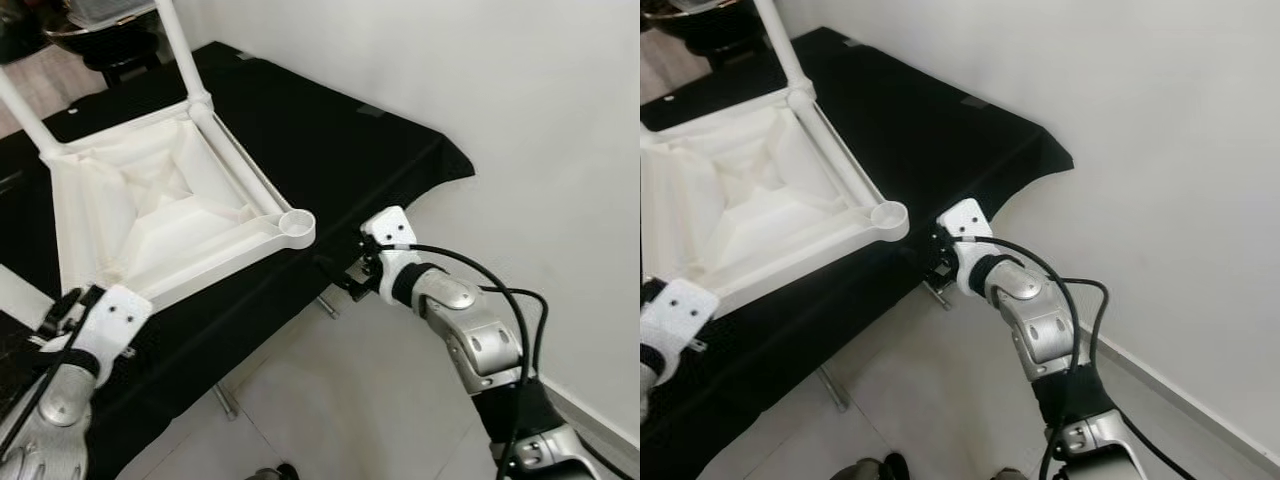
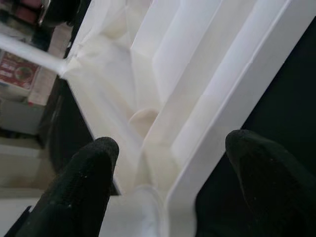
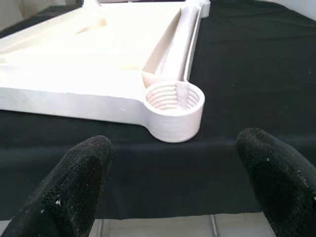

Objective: Building children table

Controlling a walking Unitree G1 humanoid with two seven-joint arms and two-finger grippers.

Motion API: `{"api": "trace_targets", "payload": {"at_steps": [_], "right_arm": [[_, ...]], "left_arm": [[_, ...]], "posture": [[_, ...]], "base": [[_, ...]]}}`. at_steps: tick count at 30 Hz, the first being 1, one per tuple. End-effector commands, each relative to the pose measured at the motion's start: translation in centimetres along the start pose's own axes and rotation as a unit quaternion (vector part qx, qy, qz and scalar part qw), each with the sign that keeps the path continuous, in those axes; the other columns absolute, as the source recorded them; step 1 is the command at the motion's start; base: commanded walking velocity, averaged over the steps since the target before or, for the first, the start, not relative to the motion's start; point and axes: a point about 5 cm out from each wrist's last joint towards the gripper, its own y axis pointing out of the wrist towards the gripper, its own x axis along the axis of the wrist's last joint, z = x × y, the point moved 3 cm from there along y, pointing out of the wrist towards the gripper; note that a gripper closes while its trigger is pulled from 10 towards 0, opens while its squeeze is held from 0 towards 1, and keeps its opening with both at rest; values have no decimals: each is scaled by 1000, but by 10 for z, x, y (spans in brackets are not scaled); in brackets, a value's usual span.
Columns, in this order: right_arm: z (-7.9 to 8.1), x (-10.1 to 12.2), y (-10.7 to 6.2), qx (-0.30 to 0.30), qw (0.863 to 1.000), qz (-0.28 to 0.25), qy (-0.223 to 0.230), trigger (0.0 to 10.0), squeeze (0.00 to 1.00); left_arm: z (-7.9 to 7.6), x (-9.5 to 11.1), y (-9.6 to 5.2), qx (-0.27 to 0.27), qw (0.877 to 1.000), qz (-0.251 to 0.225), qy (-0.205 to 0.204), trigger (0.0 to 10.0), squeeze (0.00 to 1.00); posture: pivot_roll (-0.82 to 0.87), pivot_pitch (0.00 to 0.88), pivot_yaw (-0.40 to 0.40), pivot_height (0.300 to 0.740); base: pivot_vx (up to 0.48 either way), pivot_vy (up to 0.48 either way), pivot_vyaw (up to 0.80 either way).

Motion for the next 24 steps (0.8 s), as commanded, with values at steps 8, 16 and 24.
{"api": "trace_targets", "payload": {"at_steps": [8,16,24], "right_arm": [[9,-6,-6,-55,998,-20,14,10000,0],[6,-23,-41,-118,993,10,-18,10000,0],[-1,-46,-62,-145,988,58,2,10000,0]], "left_arm": [[-37,57,-27,-60,956,-161,-240,10000,0],[-44,33,-48,-17,949,-144,-282,10000,0],[-56,26,-64,-17,915,-143,-378,10000,0]], "posture": [[-33,157,64,740],[-43,158,62,740],[-34,149,25,740]], "base": [[0,0,0],[0,0,0],[0,0,0]]}}
